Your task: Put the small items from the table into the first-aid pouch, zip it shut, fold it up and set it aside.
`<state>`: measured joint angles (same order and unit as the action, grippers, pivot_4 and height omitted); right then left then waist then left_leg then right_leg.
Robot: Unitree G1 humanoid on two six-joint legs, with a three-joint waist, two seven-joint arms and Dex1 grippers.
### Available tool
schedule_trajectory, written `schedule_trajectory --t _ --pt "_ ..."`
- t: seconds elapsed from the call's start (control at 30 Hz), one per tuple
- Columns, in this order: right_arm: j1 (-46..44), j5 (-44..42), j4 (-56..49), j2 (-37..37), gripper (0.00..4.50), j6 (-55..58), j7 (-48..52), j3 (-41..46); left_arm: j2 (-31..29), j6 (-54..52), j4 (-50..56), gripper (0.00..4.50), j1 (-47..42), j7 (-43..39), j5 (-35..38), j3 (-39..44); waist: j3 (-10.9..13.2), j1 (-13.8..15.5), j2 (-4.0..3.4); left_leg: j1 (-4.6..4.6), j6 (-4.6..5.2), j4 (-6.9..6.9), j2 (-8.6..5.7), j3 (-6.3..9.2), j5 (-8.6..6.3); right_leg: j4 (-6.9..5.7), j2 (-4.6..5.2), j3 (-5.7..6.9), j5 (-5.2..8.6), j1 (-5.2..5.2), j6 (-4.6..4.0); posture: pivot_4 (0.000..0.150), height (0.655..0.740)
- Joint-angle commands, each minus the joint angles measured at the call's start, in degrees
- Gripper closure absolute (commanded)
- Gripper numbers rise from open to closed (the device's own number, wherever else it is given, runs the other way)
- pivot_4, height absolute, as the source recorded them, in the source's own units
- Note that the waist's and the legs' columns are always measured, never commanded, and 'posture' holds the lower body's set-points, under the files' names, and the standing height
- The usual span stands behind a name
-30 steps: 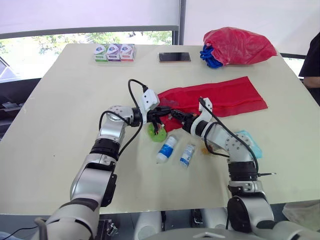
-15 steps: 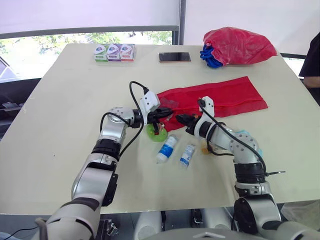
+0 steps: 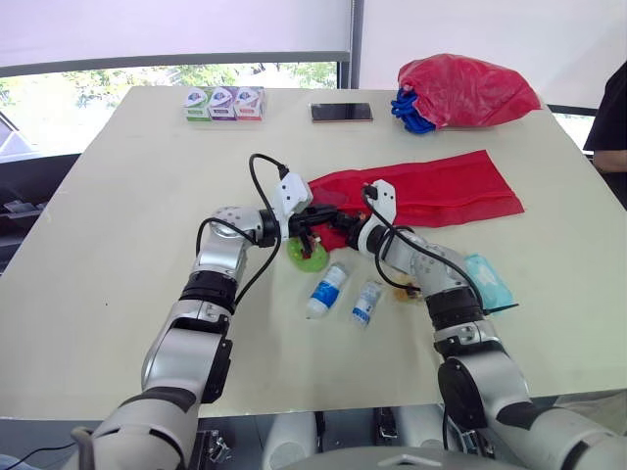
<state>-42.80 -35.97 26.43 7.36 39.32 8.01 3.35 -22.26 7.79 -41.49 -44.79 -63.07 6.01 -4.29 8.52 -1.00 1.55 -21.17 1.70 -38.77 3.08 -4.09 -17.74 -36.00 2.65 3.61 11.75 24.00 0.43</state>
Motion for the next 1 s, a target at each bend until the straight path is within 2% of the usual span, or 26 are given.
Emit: schedule_trajectory --t 0.03,0.1,0.33,0.53,0.63,0.8,0.97,1.0 --pt "0.16 2.01 -2.51 0.2 4.4 -2.89 4.77 -1.43 0.36 -0.24 1.27 4.5 0.66 -0.92 -0.19 -1.07 0.0 0.02 0.0 0.0 -0.01 0.0 0.0 0.0 0.01 0.0 0.0 0.0 0.0 0.0 0.0 0.15 0.74" --pt "2.06 3.5 -5.05 -0.62 4.4 -2.44 6.64 -3.33 0.05 -0.16 1.16 4.5 0.64 -0.83 -0.24 -0.91 0.0 0.09 0.0 -0.01 -0.01 0.0 0.01 0.0 0.01 0.0 0.0 0.01 0.0 0.0 0.0 0.15 0.74" --pt "11.47 7.42 -24.27 -11.04 4.4 1.8 14.53 -11.54 -1.66 1.4 -1.84 4.5 -0.79 -0.41 -1.06 -0.48 0.0 0.19 -0.01 -0.29 -0.18 0.0 -0.03 0.02 0.1 0.11 0.03 0.04 0.0 0.16 0.01 0.15 0.74" --pt "17.93 8.2 -40.24 -22.49 4.4 0.19 20.65 -11.05 -3.77 2.23 -1.74 4.5 0.06 -1.62 -1.4 -0.18 -0.02 0.12 0.02 -0.57 -0.2 -0.07 -0.08 0.0 0.11 0.08 -0.02 0.05 -0.01 0.48 0.02 0.15 0.74" --pt "23.23 7.48 -47.38 -28.43 4.4 -6.9 26.75 -6.81 -6.04 3.18 -1.7 4.5 1.05 -2.25 -1.83 -0.07 -0.03 0.26 0.04 -0.57 -0.19 -0.09 -0.13 0.02 0.11 0.09 -0.04 0.06 0.0 0.47 0.03 0.15 0.74" --pt "33.69 3.68 -55.5 -40.57 4.4 -9.83 34.2 5.52 -12.56 4.77 0.85 4.5 4.85 -4.96 -1.79 0.34 -0.04 0.09 0.07 -0.52 -0.18 -0.1 -0.25 -0.03 0.1 0.11 -0.01 -0.04 0.0 0.47 0.04 0.15 0.74" --pt "41.91 -2.56 -58.79 -46.06 4.4 -11.27 40.25 17.46 -18.94 5.28 1.93 4.5 8.56 -7.12 -0.93 1.77 -0.04 0.2 0.07 -0.43 0.0 -0.1 -0.08 -0.04 0.0 0.05 -0.11 -0.03 0.01 0.46 0.04 0.15 0.74" --pt "43.22 -3.86 -59.25 -46.48 4.18 -11.46 41.07 19.17 -19.77 5.56 1.73 4.5 8.96 -7.28 -0.73 2.06 -0.04 0.22 0.07 -0.43 0.0 -0.1 -0.03 -0.05 0.0 0.05 -0.17 -0.03 0.01 0.45 0.05 0.15 0.74"
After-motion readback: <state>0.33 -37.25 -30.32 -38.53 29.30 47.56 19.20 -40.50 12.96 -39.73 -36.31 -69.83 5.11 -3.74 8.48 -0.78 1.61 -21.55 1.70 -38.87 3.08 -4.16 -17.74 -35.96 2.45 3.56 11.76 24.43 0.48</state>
